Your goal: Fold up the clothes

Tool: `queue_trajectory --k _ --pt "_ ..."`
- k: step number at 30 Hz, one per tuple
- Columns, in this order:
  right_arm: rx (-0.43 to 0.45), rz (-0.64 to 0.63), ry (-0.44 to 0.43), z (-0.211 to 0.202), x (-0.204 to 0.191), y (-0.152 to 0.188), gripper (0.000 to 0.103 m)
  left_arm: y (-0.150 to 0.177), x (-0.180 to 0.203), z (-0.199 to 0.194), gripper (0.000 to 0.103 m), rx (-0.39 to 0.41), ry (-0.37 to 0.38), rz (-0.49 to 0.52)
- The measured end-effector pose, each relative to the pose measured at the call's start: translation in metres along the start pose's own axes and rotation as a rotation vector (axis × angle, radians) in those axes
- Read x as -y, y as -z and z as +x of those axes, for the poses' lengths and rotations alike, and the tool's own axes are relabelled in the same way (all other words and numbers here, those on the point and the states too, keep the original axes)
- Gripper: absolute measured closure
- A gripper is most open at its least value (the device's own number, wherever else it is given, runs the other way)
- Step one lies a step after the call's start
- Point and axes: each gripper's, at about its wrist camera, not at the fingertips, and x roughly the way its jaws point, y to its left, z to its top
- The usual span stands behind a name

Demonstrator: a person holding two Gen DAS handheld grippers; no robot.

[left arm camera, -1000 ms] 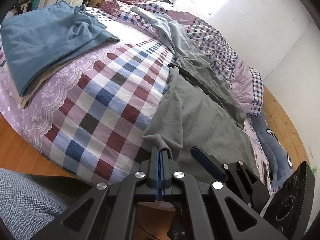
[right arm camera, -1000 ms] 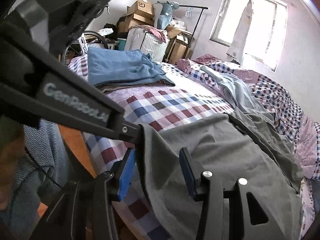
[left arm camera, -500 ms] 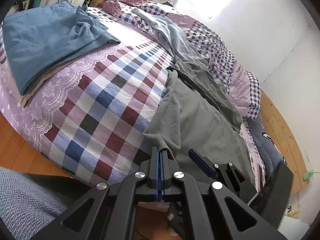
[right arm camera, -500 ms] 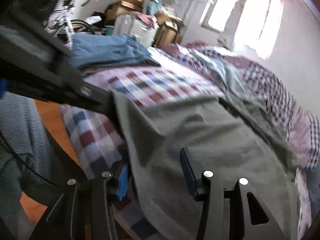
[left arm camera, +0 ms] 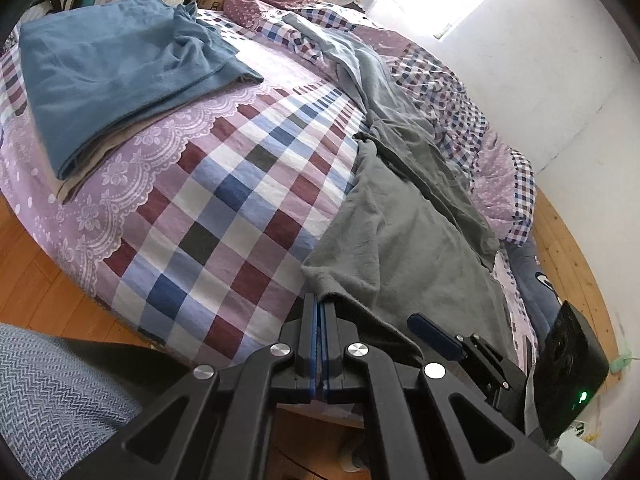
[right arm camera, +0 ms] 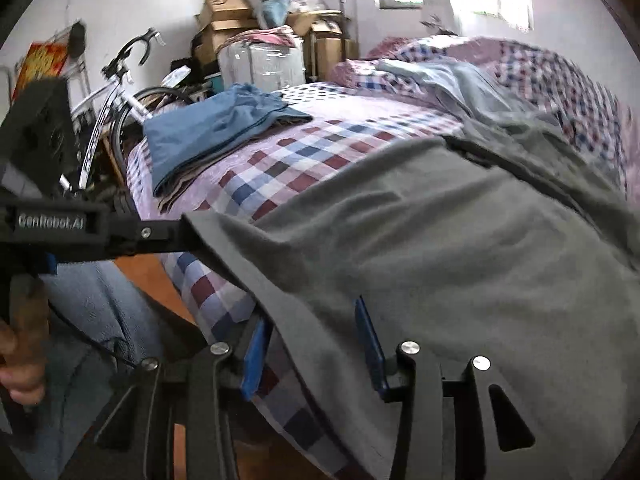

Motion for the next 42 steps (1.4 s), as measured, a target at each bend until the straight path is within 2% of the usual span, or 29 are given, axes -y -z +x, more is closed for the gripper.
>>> queue_trajectory --k 4,7,13,18,24,33,38,39,40,42 --pt "-0.013 0.074 -0.097 0.0 0.009 -0.002 0.058 0.001 -0.001 0.002 0.103 -0.006 -0.006 -0.004" --pt "-0.021 0.062 -0.132 0.001 0.004 -0.003 0.058 0.001 -0.001 0.002 0.103 -0.009 -0.005 -0.007" --pt "-0.026 0.038 -0.146 0.01 -0.007 -0.004 0.058 0.002 0.001 0.004 0.103 -0.016 0.007 -0.002" --pt "-0.01 0.003 -0.191 0.016 -0.027 -0.007 0.058 0.001 0.002 0.005 0.103 -0.024 0.019 0.003" --pt "0.022 0.033 -0.145 0.016 -0.026 -0.012 0.058 0.001 0.003 0.005 0.103 -0.024 0.024 0.006" --pt "0.006 0.015 -0.065 0.026 -0.03 -0.011 0.057 0.001 0.005 0.003 0.103 -0.015 0.034 0.01" --pt "-0.026 -0.046 0.132 0.032 -0.027 -0.004 0.058 0.001 0.005 0.002 0.103 -0.01 0.031 0.009" --pt "-0.029 -0.057 0.146 0.031 -0.026 -0.003 0.059 0.001 0.005 0.002 0.103 -0.009 0.027 0.009" --pt "-0.033 -0.083 0.17 0.03 -0.026 -0.001 0.078 0.001 0.005 0.002 0.103 -0.008 0.023 0.008" --pt "-0.04 -0.125 0.194 0.028 -0.026 -0.001 0.103 0.001 0.005 0.003 0.103 -0.013 0.008 0.012"
